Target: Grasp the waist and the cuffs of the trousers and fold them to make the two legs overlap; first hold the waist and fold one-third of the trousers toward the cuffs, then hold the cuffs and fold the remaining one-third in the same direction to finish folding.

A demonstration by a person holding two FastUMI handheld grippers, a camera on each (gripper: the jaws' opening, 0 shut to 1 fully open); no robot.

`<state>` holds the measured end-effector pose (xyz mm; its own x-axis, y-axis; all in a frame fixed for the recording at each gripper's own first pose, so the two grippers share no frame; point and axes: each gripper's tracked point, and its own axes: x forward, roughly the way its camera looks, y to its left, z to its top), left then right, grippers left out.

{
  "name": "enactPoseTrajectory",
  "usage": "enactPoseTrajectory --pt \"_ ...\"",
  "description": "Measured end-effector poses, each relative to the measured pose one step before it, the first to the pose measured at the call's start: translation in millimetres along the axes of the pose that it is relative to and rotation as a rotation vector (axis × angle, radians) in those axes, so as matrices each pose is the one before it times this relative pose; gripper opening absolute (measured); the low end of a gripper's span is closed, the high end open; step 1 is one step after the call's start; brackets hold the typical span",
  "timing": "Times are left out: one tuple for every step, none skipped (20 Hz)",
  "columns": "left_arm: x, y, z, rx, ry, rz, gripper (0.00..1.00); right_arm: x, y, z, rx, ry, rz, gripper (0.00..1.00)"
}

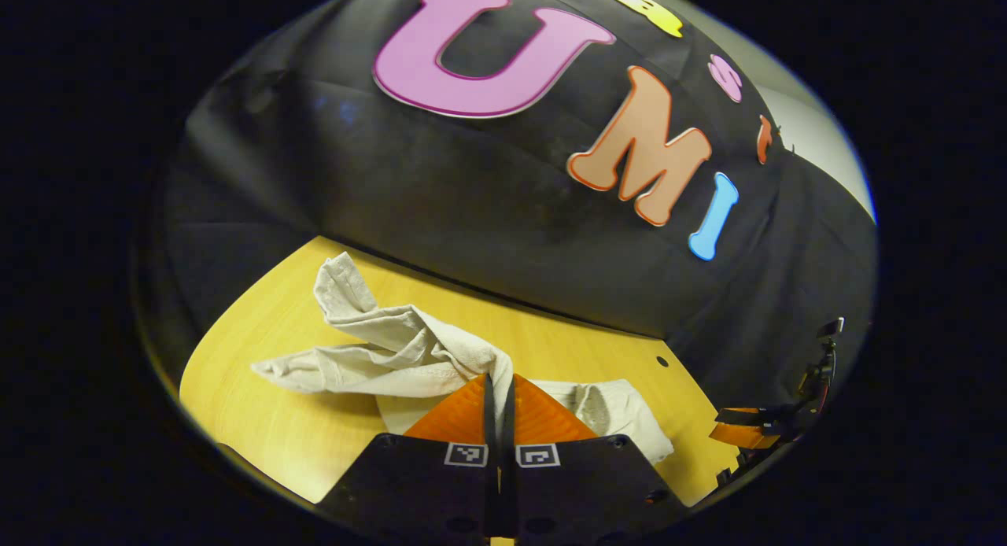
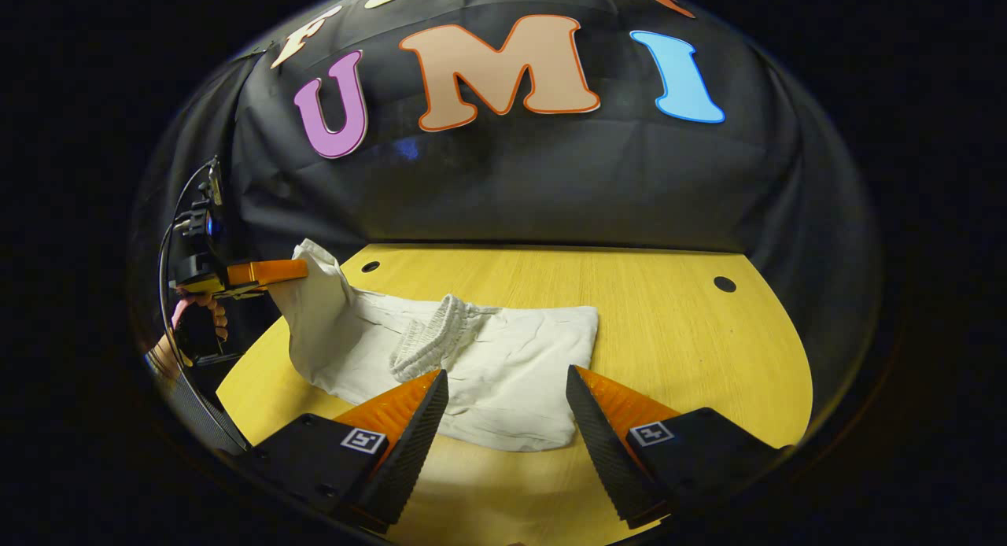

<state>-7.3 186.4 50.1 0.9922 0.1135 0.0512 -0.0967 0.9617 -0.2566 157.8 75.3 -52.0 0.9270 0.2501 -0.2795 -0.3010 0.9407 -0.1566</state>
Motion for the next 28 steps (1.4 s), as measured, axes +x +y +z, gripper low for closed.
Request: enactPoseTrajectory --pt "6.89 -17.31 0.7 0.01883 0.00487 -0.02009 0.0 -1.13 -7.94 1.8 0.00927 -0.00511 -0.00513 0.96" --pt "7.35 -18.44 0.04 0.01861 0.00579 -0.02399 0.0 -1.51 -6.93 0.67 0.00604 -0.00164 -0.00418 0.96" --pt "5.96 -15.03 -0.63 0.01434 0.00304 -0.0183 0.0 -0.75 -7.02 0.98 0.00492 -0.00152 -0.00521 0.96" --pt "8.11 -18.7 0.56 0.01962 0.00508 -0.02287 0.0 -1.79 -6.25 -0.49 0.00367 -0.00148 -0.00501 0.96" --pt "8.98 -17.0 -1.57 0.02626 0.0071 -0.0176 0.0 -0.74 -6.7 1.15 0.00231 -0.00179 -0.00502 0.96" --pt "7.19 -15.73 -2.56 0.03599 0.01113 -0.01512 0.0 -2.1 -6.46 -1.01 0.00092 -0.00095 -0.00578 0.96" --pt "7.06 -14.95 -3.48 0.0366 0.01191 -0.01645 0.0 -0.08 -6.49 0.83 0.00089 -0.00052 -0.00649 0.96" --pt "11.52 -23.04 -6.29 0.05381 0.02154 -0.02554 0.0 -1.82 -7.04 -1.09 0.00193 -0.00188 -0.00611 0.96" --pt "7.65 -15.07 -6.11 0.03821 0.01998 -0.01636 0.0 -1.89 -7.36 -0.31 0.0071 -0.0007 -0.0069 0.96" --pt "13.39 -23.98 -15.24 0.06637 0.03476 -0.02223 0.0 -0.5 -8.32 -0.68 0.01228 -0.00056 -0.00981 0.96" --pt "8.9 -19.85 -18.28 0.06501 0.04536 -0.01551 0.0 -2.11 -10.59 -2.39 0.01144 0.00308 -0.00999 0.96" --pt "8.4 -12.42 -16.08 0.05553 0.03341 -0.00726 0.0 -0.4 -6.01 -2.05 0.00855 0.00229 -0.00655 0.93" --pt "11.22 -13.83 -13.77 0.05835 0.02815 -0.00222 0.0 0.32 -3.93 -1.56 0.00542 0.00241 -0.0051 0.96" --pt "8.24 -10.08 -9.13 0.04355 0.02498 -0.00438 0.01 -1.88 -6.56 -2.65 0.00667 0.00262 -0.00786 0.96" --pt "5.28 -10.51 -8.15 0.03744 0.01922 -0.01107 0.0 -0.61 -3.96 -1.75 0.00347 0.00147 -0.00542 0.96" --pt "4.4 -7.35 -6.62 0.01904 0.01567 -0.00318 0.0 -0.83 -2.86 -1.75 0.00064 0.00328 -0.00433 0.96" --pt "3.49 -4.68 -6.63 0.01343 0.01094 -0.00109 0.01 -1.38 -2.31 -1.79 -0.00209 0.0009 -0.00473 0.96" --pt "5.84 -5.91 -9.16 0.0071 0.00826 -0.01119 0.03 -0.62 -2.41 -0.32 -0.00387 -0.0001 -0.00506 0.96" --pt "2.1 -3.57 -9.76 -0.01167 0.01516 -0.03569 0.08 -1.72 -2.77 -1.55 -0.00316 0.00324 -0.00427 0.97" --pt "2.64 -4.27 -7.86 -0.02545 0.0138 -0.02839 0.13 -2.42 -0.47 -0.41 0.00078 -0.0001 -0.00013 0.93" --pt "0.04 -3.09 -5.12 -0.02883 0.00714 -0.02223 0.16 -1.26 -0.07 0.32 0.00065 -0.00113 -0.00083 0.96" --pt "5.37 -3.86 -5.16 -0.04129 0.00186 -0.03808 0.31 -1.5 -1.41 0.48 0.00224 -0.00215 -0.00144 0.96" --pt "1.13 -8.63 -4.16 -0.05091 -0.00056 -0.05039 0.48 -1.7 0.89 1.03 0.00558 -0.00265 0.00053 0.96" --pt "2.61 -3.01 -1.76 -0.04505 -0.01554 -0.011 0.65 -3.18 0.77 1.11 0.00609 -0.0045 0.00041 0.93" --pt "-2.47 1.81 2.25 -0.03445 -0.0202 0.00321 0.82 -1.98 1.13 1.19 0.00296 -0.00286 -0.00037 0.96" --pt "-3.03 3.85 4.95 -0.02356 -0.02316 0.00597 0.95 -3.12 2.03 0.53 -0.00016 -0.00448 0.00091 0.96" --pt "-8.27 0.46 9.61 -0.02316 -0.03222 0.00381 0.94 -4.31 4.86 2.05 0.00464 -0.00385 0.01018 0.93" --pt "-8.38 0.72 10.47 -0.00909 -0.02915 0.01308 0.94 -2.25 3.93 1.81 0.00634 -0.0036 0.00988 0.96"
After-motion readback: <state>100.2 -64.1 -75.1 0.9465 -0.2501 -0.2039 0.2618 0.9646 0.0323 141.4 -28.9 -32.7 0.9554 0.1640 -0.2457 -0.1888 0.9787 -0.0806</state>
